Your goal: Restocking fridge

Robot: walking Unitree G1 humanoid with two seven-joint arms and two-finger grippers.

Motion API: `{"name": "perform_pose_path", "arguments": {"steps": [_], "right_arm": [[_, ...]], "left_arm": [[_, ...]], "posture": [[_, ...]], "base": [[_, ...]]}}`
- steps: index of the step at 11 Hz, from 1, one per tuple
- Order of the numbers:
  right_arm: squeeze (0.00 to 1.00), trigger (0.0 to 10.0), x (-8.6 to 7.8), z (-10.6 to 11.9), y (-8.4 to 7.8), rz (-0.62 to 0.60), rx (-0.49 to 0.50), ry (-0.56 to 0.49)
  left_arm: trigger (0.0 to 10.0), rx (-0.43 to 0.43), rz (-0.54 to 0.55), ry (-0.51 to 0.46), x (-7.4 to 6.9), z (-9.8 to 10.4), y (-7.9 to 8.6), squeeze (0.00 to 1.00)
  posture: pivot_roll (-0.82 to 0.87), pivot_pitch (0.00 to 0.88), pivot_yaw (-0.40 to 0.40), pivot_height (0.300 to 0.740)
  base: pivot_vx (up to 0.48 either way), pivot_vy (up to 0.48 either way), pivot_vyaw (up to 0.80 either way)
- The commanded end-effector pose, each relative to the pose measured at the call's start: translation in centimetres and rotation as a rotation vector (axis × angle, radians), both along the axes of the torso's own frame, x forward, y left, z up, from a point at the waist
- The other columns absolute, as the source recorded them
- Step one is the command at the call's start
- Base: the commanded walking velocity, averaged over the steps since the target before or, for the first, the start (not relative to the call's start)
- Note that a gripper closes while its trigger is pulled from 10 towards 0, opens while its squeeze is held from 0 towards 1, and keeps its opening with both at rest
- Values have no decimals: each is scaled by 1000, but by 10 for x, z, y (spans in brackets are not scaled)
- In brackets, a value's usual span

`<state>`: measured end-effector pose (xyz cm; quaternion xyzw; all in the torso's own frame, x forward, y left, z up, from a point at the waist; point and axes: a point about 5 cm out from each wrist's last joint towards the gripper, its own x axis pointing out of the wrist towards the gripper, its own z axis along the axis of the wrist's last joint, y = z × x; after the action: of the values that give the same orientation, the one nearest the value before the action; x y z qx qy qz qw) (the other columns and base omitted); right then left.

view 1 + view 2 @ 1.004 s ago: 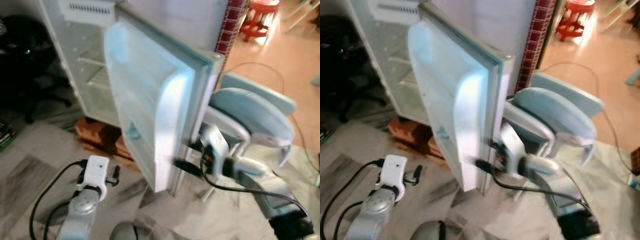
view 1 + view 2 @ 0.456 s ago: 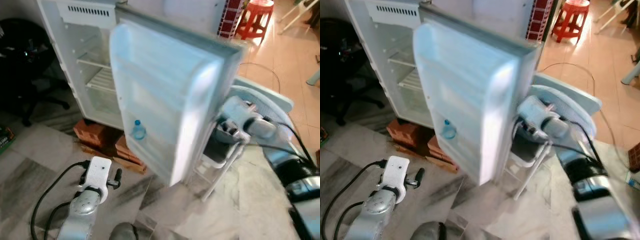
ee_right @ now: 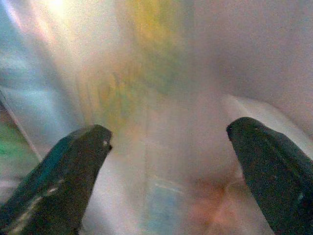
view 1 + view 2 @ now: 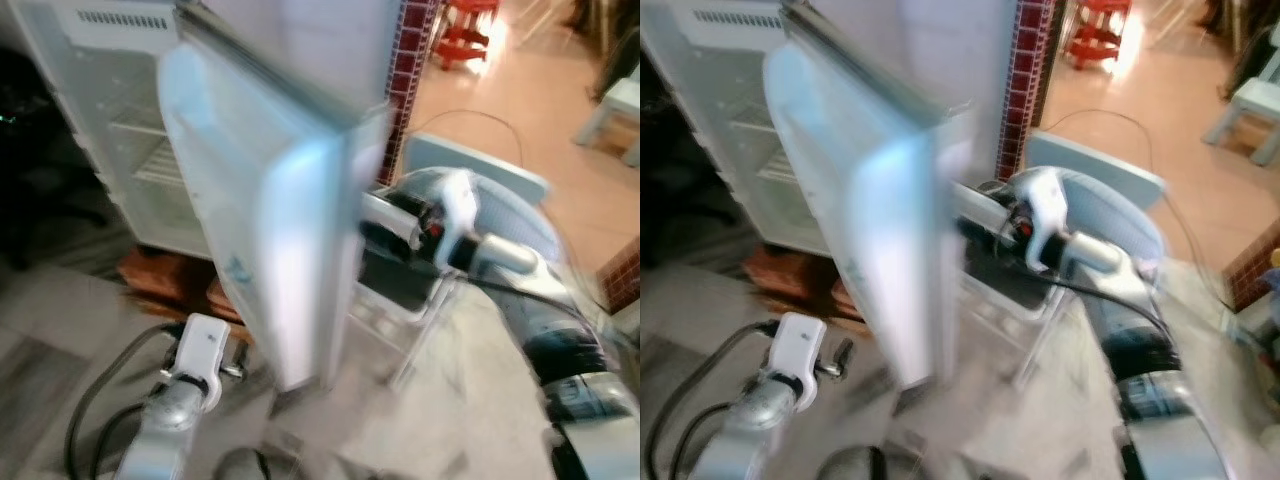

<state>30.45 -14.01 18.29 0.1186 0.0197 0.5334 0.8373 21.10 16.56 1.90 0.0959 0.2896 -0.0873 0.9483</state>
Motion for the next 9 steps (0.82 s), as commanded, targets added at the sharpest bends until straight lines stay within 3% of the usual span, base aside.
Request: {"name": "perform_pose_path", "arguments": {"steps": [1,4,6,7,8,9], "right_arm": [[0,10000,-42,40,19,375,163,-56],[0,10000,-32,7,2,273,54,1],[0,10000,-13,-5,2,53,-31,20],[0,10000,-1,-9,6,-75,-70,21],[0,10000,2,-11,7,-105,-84,18],[0,10000,13,-20,9,-250,-137,-20]], "left_arm": [[10000,-46,-13,98,-11,-5,0,0],[10000,-57,-9,149,-13,-7,1,0],[10000,-151,42,206,-20,-6,1,0],[10000,-153,40,215,-21,-6,1,0],[10000,-151,39,215,-21,-6,1,0],[10000,-113,83,137,-13,-3,8,0]], "posture": [[127,0,5,740],[121,0,14,740],[129,0,14,740],[136,0,11,740],[138,0,7,740],[139,0,-1,740]], "base": [[0,0,0],[0,0,0],[0,0,0],[0,0,0],[0,0,0],[0,0,0]]}}
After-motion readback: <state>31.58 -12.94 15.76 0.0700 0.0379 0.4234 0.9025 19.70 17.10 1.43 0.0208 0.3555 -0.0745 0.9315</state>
